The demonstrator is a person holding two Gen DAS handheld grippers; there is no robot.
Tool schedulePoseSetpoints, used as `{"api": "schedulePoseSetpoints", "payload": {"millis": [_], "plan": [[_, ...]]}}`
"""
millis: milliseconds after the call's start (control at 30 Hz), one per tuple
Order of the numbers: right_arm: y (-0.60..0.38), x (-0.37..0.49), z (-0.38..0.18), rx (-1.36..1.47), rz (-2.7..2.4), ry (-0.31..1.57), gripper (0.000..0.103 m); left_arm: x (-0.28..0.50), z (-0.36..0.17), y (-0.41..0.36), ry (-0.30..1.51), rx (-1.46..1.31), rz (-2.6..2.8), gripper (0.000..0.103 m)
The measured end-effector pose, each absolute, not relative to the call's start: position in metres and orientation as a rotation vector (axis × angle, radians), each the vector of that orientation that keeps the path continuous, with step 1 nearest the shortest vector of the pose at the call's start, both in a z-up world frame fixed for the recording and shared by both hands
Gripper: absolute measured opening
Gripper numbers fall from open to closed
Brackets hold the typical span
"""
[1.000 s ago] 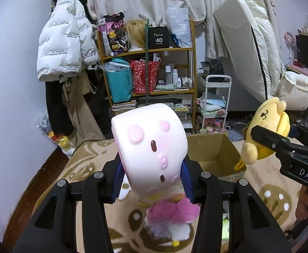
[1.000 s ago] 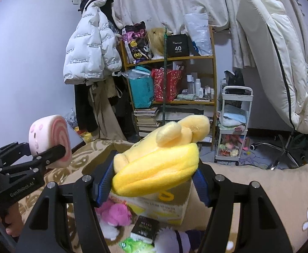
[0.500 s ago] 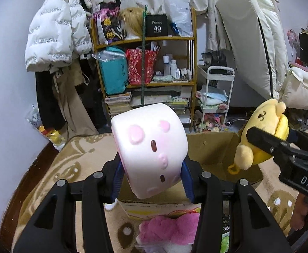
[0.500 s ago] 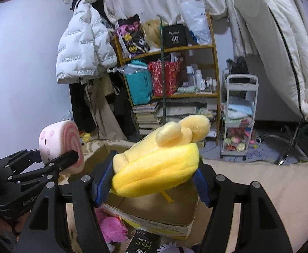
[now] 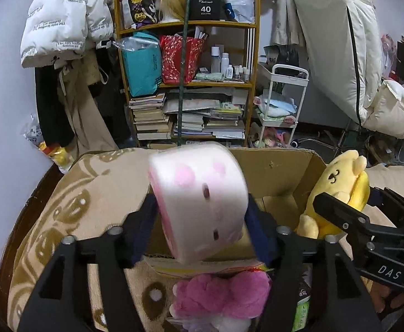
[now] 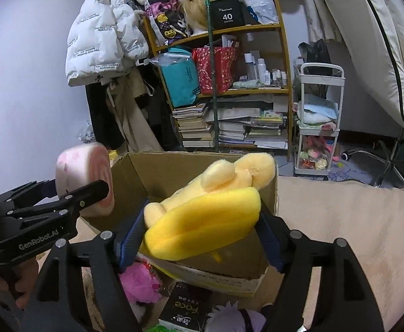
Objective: Organize soft objects
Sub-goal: 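Lift both plushes and carry them over the open cardboard box, then open both tools to drop the plushes into the box and withdraw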
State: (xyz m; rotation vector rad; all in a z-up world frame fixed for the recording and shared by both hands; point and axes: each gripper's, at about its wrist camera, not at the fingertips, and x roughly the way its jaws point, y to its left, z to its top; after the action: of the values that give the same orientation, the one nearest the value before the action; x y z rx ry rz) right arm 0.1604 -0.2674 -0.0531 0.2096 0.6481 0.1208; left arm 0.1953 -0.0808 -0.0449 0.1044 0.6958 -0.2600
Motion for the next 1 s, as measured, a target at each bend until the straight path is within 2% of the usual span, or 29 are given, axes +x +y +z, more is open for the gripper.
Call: {"api": "schedulePoseSetpoints", "payload": {"millis": [233,300,433,567,1000], "plan": [[-0.272,0.156,-0.053,0.248,0.116,0.676,0.091,0.185,-0.033,-0.075,0.652,0.13,-0.227,0.091],[-0.273,0.153,-0.053,0.256,0.118,0.679,0.091,0.182,-0.032,-0.075,0.647,0.152,-0.21,0.094],[-0.268,0.151,-0.049,0.229,0.131,0.678,0.1,0.183,-0.034,-0.071,0.678,0.161,-0.19,0.094],[-0.264,0.142,-0.045,0.229,0.126,0.668,0.103,0.178,-0.033,-0.062,0.699,0.13,-0.185,0.094],[-0.252,0.097,-0.031,0.194,0.108,0.667,0.103,0.13,-0.015,-0.038,0.714,0.114,-0.163,0.094]]}}
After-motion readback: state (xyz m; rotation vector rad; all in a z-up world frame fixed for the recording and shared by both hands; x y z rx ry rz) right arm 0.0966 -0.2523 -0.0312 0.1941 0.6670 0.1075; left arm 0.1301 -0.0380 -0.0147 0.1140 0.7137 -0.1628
